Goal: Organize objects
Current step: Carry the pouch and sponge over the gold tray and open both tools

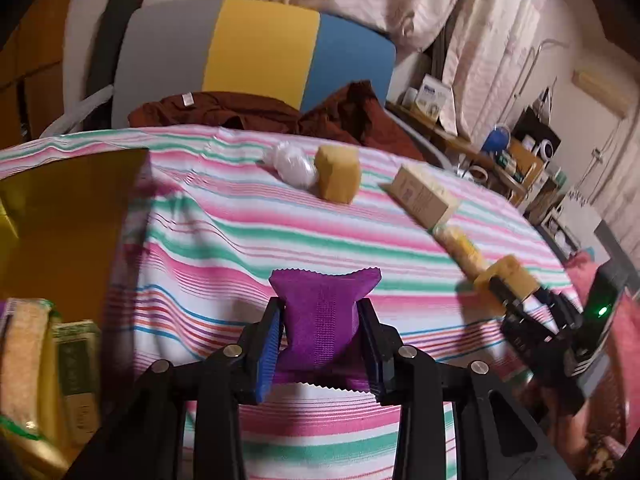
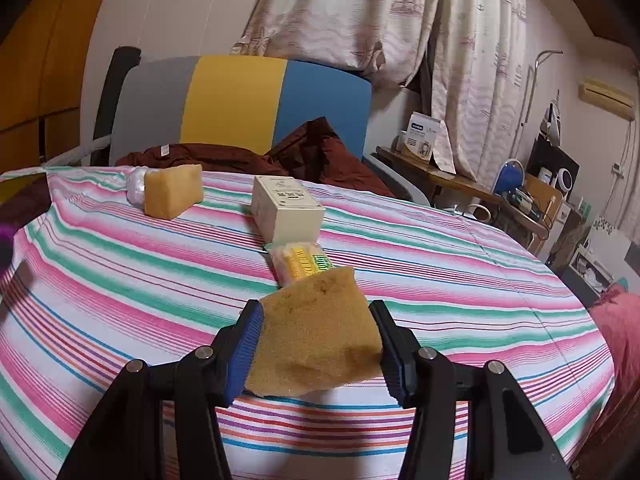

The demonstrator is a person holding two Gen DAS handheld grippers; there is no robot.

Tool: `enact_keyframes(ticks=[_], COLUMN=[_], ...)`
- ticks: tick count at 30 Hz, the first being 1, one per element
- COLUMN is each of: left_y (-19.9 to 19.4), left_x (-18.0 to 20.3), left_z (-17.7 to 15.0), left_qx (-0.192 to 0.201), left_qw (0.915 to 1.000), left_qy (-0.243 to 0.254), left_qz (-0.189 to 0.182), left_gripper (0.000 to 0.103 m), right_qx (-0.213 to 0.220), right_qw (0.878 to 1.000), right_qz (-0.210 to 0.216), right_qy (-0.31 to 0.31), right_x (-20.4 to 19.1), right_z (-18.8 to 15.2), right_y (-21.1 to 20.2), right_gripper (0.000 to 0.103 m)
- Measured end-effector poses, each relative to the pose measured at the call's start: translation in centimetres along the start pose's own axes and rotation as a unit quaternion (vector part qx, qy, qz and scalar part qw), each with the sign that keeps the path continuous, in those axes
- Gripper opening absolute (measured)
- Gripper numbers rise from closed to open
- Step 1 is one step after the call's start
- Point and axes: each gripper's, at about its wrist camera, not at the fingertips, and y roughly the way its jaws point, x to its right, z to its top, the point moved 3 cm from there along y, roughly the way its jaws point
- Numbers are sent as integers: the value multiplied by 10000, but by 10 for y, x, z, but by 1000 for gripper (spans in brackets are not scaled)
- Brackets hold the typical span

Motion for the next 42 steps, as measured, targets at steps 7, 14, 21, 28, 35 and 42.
enact_keyframes(ticks=[7, 14, 21, 28, 35, 42], left_y=[-36, -61, -63, -52, -50, -97], left_x=[-27, -86, -148, -189, -207, -220], left_z=[13, 20, 30, 35, 35, 25], left_qx=[373, 529, 419, 162, 143, 831], left_qw=[9989, 9945, 9874, 9817, 9756, 9646], left_qy=[-270, -841, -1375, -1714, -2039, -2353], left_qz=[47, 326, 658, 813, 806, 857], left_gripper=[37, 37, 37, 37, 63, 89], right_qx=[-90, 54, 338, 371, 283, 67], right_qw=[9997, 9906, 9716, 9457, 9284, 9168], right_qz=[207, 1020, 2215, 3214, 3702, 3938], right_qy=[120, 906, 767, 314, -124, -662], right_x=[-11, -36, -107, -178, -228, -267], right_z=[-1, 17, 54, 69, 70, 58], right_y=[-11, -41, -77, -111, -130, -136], right_gripper=[55, 55, 55, 55, 55, 55])
